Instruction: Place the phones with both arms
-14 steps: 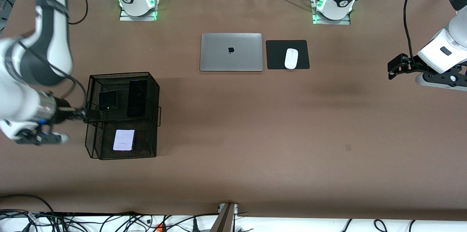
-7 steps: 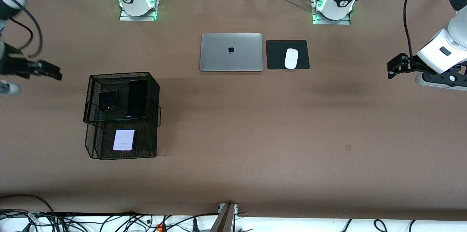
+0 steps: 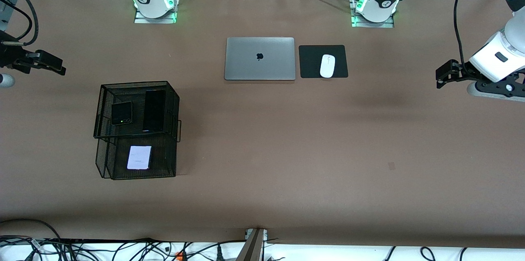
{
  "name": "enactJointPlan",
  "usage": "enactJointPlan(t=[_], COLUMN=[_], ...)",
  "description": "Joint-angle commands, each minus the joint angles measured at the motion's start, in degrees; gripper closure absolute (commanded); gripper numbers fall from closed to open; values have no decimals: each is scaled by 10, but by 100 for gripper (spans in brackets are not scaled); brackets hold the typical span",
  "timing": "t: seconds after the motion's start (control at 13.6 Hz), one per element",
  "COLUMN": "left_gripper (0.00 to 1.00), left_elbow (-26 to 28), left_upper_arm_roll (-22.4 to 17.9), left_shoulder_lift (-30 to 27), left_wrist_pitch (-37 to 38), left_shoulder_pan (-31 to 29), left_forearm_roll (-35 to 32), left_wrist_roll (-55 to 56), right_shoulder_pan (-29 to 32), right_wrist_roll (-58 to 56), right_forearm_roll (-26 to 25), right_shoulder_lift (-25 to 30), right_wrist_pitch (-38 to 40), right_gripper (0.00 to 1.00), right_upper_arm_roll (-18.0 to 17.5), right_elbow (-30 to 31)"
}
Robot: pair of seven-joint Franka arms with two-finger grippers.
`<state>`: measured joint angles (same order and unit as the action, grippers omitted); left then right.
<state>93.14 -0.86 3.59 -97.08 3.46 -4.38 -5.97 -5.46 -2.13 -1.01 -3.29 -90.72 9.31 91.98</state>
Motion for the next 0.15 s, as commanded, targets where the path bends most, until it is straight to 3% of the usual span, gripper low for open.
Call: enactJointPlan(t=[0.0, 0.07], left_gripper=[0, 0], left_elbow=[-17, -17], left_upper_arm_roll=[0, 0], left_shoulder_lift=[7, 7], left_wrist_pitch=[11, 11], left_shoulder_pan=[1, 1], left_forearm_roll=[12, 12], left_wrist_roll=[-13, -13], right_shoulder_pan=[9, 9], right_wrist_roll=[9, 9], right_forearm_roll=[-9, -9], right_shoulder_lift=[9, 8], right_wrist_pitch=[1, 1], right_gripper=[0, 0], right_upper_arm_roll=[-11, -10], right_elbow=[10, 10])
